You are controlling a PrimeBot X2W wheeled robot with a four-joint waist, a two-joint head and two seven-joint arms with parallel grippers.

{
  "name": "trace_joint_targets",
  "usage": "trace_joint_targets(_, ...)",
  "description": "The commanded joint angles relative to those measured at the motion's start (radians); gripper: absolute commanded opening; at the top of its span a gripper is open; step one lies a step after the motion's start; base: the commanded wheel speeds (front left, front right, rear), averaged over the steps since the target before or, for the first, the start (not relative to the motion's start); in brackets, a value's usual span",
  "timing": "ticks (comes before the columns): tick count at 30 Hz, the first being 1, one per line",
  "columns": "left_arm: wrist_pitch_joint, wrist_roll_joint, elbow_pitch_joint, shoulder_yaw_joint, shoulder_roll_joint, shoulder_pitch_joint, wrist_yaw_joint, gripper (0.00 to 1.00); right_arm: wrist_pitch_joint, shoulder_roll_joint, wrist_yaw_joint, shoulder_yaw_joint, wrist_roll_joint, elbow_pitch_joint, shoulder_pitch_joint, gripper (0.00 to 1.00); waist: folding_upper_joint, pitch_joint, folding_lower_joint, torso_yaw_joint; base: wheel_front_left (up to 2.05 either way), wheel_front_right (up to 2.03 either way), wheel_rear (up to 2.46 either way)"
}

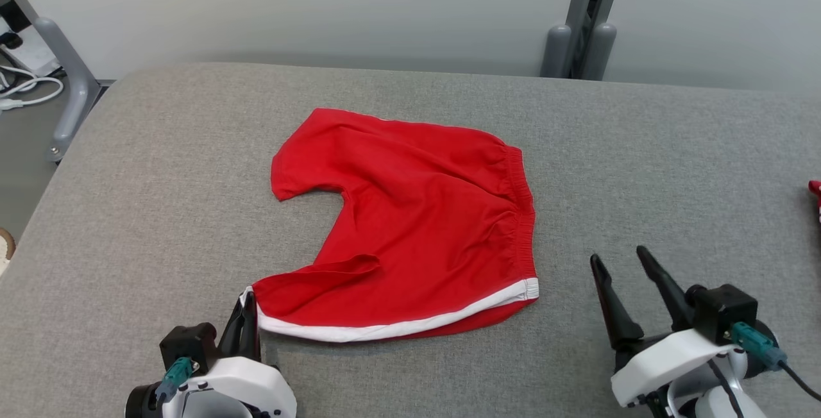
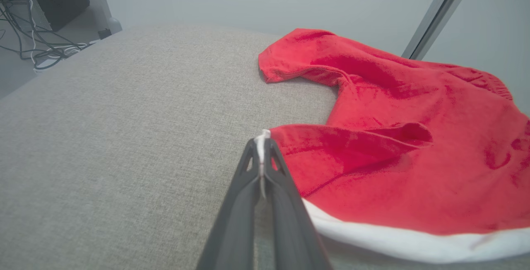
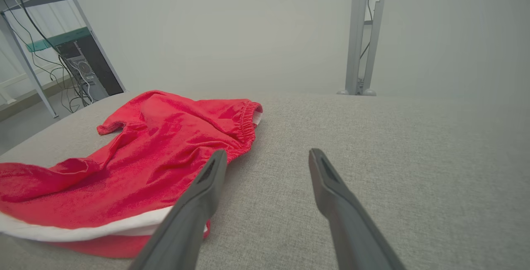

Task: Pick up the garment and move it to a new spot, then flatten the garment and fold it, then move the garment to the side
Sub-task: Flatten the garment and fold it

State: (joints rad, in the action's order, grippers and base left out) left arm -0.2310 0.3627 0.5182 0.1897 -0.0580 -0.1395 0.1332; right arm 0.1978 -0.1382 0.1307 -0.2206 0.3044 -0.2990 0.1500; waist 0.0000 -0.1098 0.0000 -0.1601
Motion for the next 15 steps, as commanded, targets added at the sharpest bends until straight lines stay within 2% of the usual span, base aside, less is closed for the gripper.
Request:
trace_joint_targets(1,-0.009,0.002,-0.01,-0.001,-0.007,0.008,-0.003,0.0,-0.004,-0.004,0.0,-0.004,0.003,-0.004,-0.014,1.0,0.0,0.003,0.0,-0.003,0.0,0.0,0.0)
trace_joint_targets(6,-0.017,-0.005,-0.045,0.01,-0.006,0.023,-0.005,0.0,-0.033,0.017,0.0,-0.035,0.067,-0.042,-0.019,1.0,0.0,0.018,0.0,-0.016,0.0,0.0,0.0)
trace_joint_targets(13,-0.022,-0.014,-0.068,0.033,-0.005,0.043,-0.003,0.0,-0.093,0.051,0.0,-0.084,0.212,-0.119,0.004,1.0,0.0,0.037,0.0,-0.041,0.0,0.0,0.0)
trace_joint_targets(15,-0.021,-0.014,-0.071,0.039,-0.005,0.046,-0.002,0.0,-0.096,0.044,0.0,-0.1,0.206,-0.139,0.014,1.0,0.0,0.037,0.0,-0.045,0.0,0.0,0.0)
